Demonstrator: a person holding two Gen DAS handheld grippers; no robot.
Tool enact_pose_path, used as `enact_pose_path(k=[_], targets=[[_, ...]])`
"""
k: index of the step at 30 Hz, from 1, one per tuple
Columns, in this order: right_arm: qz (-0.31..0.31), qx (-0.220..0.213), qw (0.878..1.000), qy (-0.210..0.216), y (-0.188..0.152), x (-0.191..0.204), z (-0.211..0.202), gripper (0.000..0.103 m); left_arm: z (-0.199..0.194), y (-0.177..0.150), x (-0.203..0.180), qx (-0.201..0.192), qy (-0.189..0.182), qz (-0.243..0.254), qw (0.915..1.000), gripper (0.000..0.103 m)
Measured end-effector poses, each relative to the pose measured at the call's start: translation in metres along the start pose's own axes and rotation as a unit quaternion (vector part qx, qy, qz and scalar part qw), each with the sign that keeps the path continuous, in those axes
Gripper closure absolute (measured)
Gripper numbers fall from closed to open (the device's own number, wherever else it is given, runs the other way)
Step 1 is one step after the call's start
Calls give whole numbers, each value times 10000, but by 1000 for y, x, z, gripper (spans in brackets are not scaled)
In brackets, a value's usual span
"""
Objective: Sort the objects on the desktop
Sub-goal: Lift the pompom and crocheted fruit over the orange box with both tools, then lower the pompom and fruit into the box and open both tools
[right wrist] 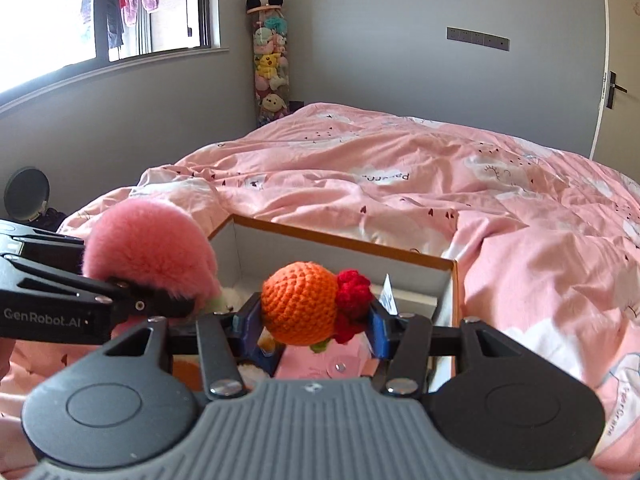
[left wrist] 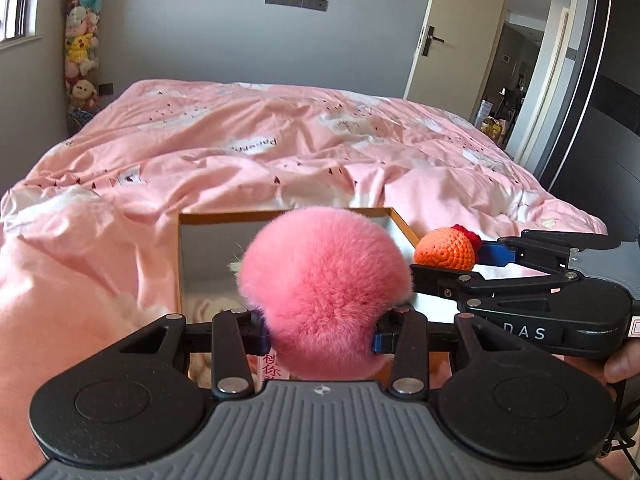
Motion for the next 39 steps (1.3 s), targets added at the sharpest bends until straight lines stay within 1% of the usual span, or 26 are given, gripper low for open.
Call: enact_pose_path(k=[3,6,9,13,17,20,24,28,30,32,36,39], targets=[[161,-34,9997,163,15,-3,22,48,8,17,12,-81,157,153,9997,55],[349,3,9989,310,24,-7,48,48,25,29,21,-59,324,395,9987,55],[202,122,9991,359,26,-8,76,48,48,31,29,105,456,754,9961,55],[-75,432,9977,512,20,-5,112,48,81,24,38,477,531,1191,9903,55],[-398,639,9942,769,13,-2,139,48,106,16,50,807,603,1476,9839,55],[-870,803,9888,904,6,2,155,48,118,12,53,955,602,1748,9781,55],[-1449,917,9782,1172,-2,10,168,48,131,10,53,1120,566,2159,9683,54],[-1686,968,9718,1331,-5,15,179,48,142,7,54,1267,587,2539,9571,54],[-1724,982,9707,1359,-6,16,185,48,147,5,55,1364,592,2618,9536,54],[-1687,1037,9702,1394,-8,16,190,48,151,2,57,1476,573,2615,9521,54],[-1595,1130,9703,1424,-13,16,195,48,156,0,60,1552,553,2514,9538,53],[-1626,1137,9702,1393,-15,16,196,47,157,0,59,1540,562,2542,9532,50]])
Point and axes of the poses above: each gripper's, at about its wrist camera, not at the fingertips, and z roughly the way its jaws point, x to its left, y to its top, the point moved 10 cm from there along z, roughly the way its jaws point, and after that the axes turned 4 degrees about y, right-handed, at the moved point
